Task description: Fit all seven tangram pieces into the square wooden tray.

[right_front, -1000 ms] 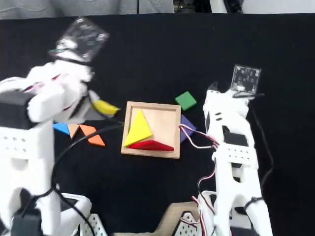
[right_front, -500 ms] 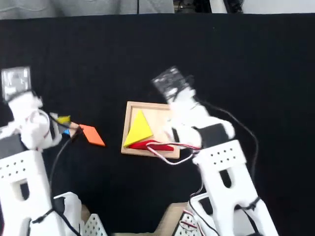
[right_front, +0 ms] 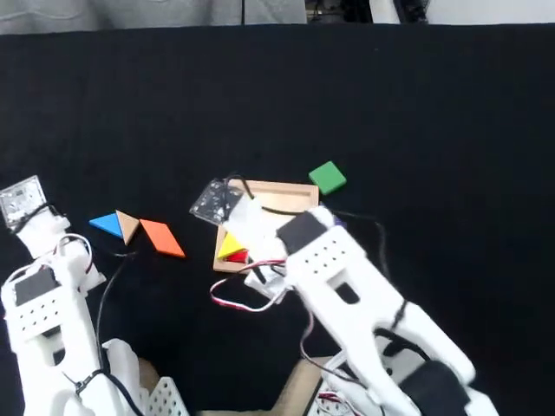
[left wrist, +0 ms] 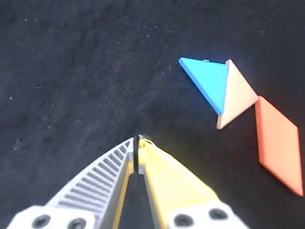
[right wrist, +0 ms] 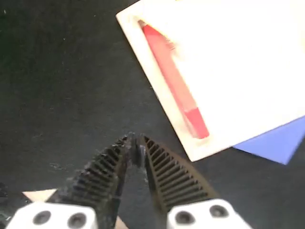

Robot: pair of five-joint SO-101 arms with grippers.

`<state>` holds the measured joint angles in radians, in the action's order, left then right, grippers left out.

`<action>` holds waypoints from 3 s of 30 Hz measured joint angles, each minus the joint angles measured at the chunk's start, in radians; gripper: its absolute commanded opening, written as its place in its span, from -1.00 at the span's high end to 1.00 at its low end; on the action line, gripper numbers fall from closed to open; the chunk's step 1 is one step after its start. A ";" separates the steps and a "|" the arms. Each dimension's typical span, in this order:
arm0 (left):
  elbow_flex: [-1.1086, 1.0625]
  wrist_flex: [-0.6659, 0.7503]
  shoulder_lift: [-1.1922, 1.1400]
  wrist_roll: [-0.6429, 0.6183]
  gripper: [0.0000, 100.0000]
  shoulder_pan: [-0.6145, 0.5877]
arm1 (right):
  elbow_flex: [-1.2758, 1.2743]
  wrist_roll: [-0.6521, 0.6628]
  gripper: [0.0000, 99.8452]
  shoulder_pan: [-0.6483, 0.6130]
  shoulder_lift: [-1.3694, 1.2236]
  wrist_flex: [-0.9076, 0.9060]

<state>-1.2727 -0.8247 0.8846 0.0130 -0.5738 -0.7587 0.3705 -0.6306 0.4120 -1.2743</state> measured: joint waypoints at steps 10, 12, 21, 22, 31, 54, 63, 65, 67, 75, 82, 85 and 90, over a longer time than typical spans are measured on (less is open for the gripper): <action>-0.037 0.074 0.003 0.000 0.94 -0.002 | 0.150 -0.002 0.98 0.086 -0.252 0.094; -0.037 0.074 0.006 0.000 0.94 -0.002 | 0.203 0.000 0.98 0.107 -0.292 0.095; -0.037 0.074 0.006 0.000 0.94 -0.002 | 0.361 0.000 0.98 0.170 -0.376 0.095; -0.037 0.074 0.006 0.000 0.94 -0.002 | 0.384 0.000 0.98 0.170 -0.379 0.095; -0.037 0.074 0.006 0.000 0.94 -0.002 | 0.626 -0.002 0.98 0.244 -0.612 0.132; -0.037 0.074 0.006 0.000 0.93 -0.002 | 1.320 0.002 0.98 0.189 -1.214 -0.097; -0.037 0.074 0.006 0.000 0.93 -0.002 | 1.583 0.002 0.98 0.147 -1.235 -0.307; -0.037 0.074 0.006 0.000 0.93 -0.002 | 1.643 0.002 0.98 0.184 -1.235 -0.379; -0.037 0.074 0.006 0.000 0.93 -0.002 | 1.672 0.002 0.98 0.249 -1.235 -0.433; -0.037 0.074 0.006 0.000 0.93 -0.002 | 1.499 0.002 0.98 0.305 -1.235 -0.451; -0.037 0.074 0.006 0.000 0.93 -0.002 | 1.275 0.002 0.98 0.255 -1.231 -0.367; -0.037 0.074 0.006 0.000 0.93 -0.002 | 1.272 0.002 0.98 0.244 -1.229 -0.367; -0.037 0.074 0.006 0.000 0.93 -0.002 | 1.255 0.000 0.98 0.236 -1.212 -0.364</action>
<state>-1.3096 -0.7511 0.8907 0.0130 -0.5754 0.4964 0.3705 -0.3943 -0.8002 -1.6379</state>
